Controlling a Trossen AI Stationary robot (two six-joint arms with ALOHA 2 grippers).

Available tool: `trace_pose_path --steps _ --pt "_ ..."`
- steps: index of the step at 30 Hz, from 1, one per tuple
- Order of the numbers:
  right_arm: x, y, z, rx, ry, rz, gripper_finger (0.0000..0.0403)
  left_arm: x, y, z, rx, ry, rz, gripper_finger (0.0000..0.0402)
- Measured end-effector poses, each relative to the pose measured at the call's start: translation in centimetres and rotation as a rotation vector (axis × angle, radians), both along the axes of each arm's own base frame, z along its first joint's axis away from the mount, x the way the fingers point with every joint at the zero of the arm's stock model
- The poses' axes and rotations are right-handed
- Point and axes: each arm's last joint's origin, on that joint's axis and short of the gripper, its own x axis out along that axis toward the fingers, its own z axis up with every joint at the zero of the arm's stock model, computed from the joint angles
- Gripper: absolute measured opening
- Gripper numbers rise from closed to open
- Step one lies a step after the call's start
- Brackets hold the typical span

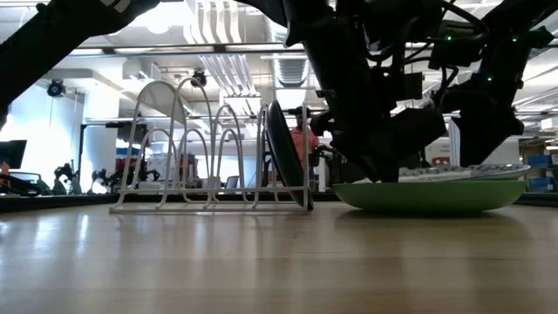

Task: Sort dishes
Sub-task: Put the white plate in the dish rack

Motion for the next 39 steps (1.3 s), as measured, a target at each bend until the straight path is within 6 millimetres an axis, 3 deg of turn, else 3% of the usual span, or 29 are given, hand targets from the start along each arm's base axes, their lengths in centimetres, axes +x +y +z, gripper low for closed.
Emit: trace_pose_path --steps 15,23,39 --pt "-0.9 0.8 0.8 0.141 -0.025 0.033 0.0178 -0.1 0.2 -0.1 0.003 0.027 -0.019 0.0153" --pt "-1.7 1.1 2.4 0.125 -0.099 0.014 0.0171 -0.1 0.2 -0.1 0.006 0.031 -0.029 0.0153" --pt "-2.8 1.6 1.9 0.177 0.008 -0.019 0.0151 0.1 0.3 0.1 0.017 0.011 -0.024 0.0153"
